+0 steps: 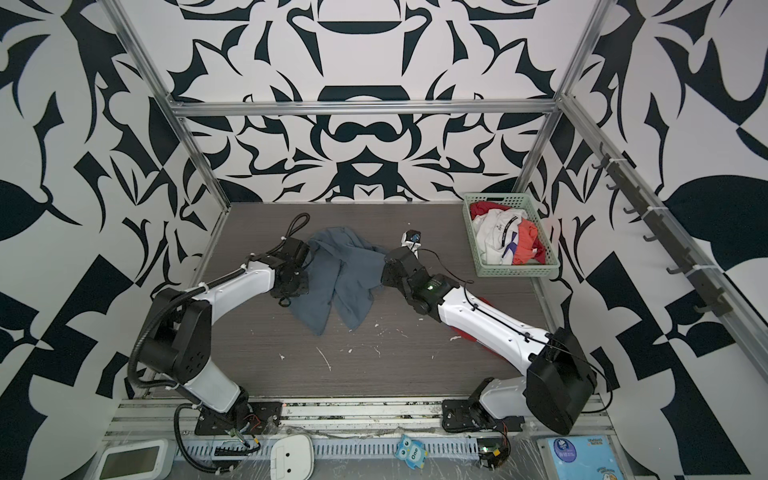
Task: Fold and stack the t-shirts
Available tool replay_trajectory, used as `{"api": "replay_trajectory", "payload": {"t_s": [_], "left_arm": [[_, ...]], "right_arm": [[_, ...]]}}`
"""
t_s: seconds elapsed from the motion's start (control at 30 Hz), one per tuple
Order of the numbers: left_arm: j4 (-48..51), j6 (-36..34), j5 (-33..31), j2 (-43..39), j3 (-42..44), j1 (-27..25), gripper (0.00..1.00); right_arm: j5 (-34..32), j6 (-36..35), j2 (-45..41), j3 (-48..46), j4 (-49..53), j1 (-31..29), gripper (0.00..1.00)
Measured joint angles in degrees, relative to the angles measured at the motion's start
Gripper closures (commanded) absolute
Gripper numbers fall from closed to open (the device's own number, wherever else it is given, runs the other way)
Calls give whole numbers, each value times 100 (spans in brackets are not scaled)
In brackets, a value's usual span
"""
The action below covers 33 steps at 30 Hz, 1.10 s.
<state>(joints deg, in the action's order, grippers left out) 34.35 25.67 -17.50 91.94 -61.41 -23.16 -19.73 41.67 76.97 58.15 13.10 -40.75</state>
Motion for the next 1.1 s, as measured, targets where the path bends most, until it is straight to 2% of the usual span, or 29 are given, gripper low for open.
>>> {"api": "replay_trajectory", "payload": {"t_s": [0.17,0.23,0.5,0.6,0.87,1.0,1.1], "left_arm": [[24,-107,586,-656,-127,380,88],[31,-114,796,-761,-125,533,87],[22,-109,1287,-382,2,605,74],[17,-116,1285,-118,9,605,76],[-155,-24,1283,146,146,605,98],[-173,28,1261,146,149,605,99],[-144,26,1233,79,146,605,96]], "right_arm": [[0,-229,0,417,-22,98,100],[0,-293,0,505,-63,107,100],[52,-332,63,533,-87,125,100],[63,-332,70,531,-87,125,100],[57,-332,70,509,-81,131,100],[46,-332,70,498,-46,131,100],[44,-332,70,496,-46,144,100]]}}
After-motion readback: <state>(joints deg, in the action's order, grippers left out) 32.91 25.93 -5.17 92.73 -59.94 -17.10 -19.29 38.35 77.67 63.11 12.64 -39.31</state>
